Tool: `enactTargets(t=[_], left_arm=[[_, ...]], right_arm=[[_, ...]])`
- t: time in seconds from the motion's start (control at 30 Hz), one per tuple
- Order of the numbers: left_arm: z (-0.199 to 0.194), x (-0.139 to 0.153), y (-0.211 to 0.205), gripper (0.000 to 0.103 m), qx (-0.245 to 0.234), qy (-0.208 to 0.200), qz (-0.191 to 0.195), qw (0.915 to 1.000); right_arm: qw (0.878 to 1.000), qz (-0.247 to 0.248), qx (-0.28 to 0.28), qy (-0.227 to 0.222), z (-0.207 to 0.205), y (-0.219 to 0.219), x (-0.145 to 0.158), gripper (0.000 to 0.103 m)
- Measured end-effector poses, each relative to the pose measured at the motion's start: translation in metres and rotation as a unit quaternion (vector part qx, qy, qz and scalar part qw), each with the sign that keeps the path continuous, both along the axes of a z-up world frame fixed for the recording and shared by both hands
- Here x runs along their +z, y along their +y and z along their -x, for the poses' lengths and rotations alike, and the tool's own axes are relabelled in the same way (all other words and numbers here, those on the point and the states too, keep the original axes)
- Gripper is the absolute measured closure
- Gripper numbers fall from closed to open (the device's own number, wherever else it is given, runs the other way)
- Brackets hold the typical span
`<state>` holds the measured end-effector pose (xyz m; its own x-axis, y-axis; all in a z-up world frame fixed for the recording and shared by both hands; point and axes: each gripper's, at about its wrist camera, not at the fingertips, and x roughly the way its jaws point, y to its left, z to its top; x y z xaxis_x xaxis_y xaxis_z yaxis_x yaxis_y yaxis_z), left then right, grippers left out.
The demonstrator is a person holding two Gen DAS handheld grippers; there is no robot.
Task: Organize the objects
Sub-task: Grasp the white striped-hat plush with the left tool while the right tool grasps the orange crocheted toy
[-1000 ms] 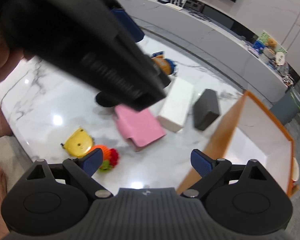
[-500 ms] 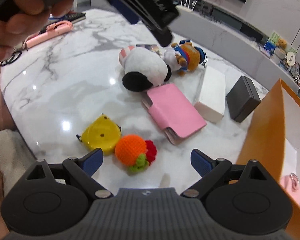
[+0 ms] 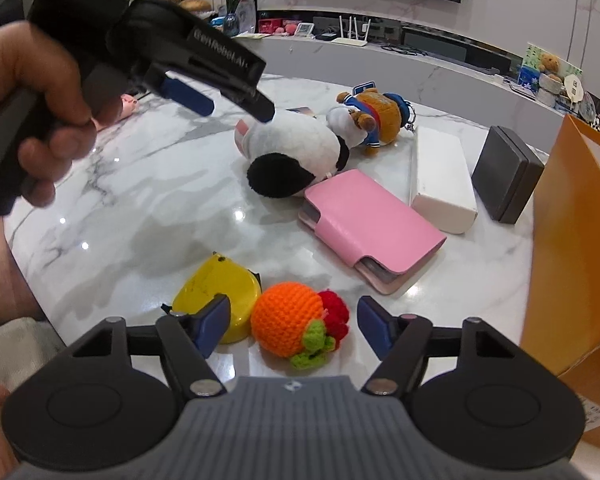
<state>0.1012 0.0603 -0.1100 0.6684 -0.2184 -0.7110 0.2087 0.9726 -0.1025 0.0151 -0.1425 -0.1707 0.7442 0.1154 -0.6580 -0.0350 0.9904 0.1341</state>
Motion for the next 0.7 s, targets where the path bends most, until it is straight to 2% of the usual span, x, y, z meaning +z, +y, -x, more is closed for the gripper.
enactTargets(t=[0.3,0.43,0.53,0.6,0.7], left_arm=[[-0.010,-0.008,-0.009,0.014,0.028,-0.007,0.023,0.9993],[-0.009,0.004,-0.012,0.014,0.055,-0.034,0.029,0.9975],[-0.020,0.004,-0.011,0.013,0.078,0.012,0.049,0.9956],[-0.024,-0.001,-0.008,0.013,0.106,0.045,0.081,0.9901],[-0.026,-0.013,-0.005,0.013,0.154,0.079,0.130,0.9763]], right_arm=[[0.999,-0.021,-0.018,-0.023,-0.003,-0.005,-0.007,0.040],[0.998,-0.035,-0.028,-0.032,-0.002,-0.013,-0.010,0.042],[0.998,-0.046,-0.039,-0.030,-0.002,-0.021,-0.015,0.044],[0.997,-0.058,-0.043,-0.030,-0.002,-0.026,-0.019,0.044],[0.996,-0.071,-0.048,-0.034,-0.002,-0.031,-0.021,0.045]])
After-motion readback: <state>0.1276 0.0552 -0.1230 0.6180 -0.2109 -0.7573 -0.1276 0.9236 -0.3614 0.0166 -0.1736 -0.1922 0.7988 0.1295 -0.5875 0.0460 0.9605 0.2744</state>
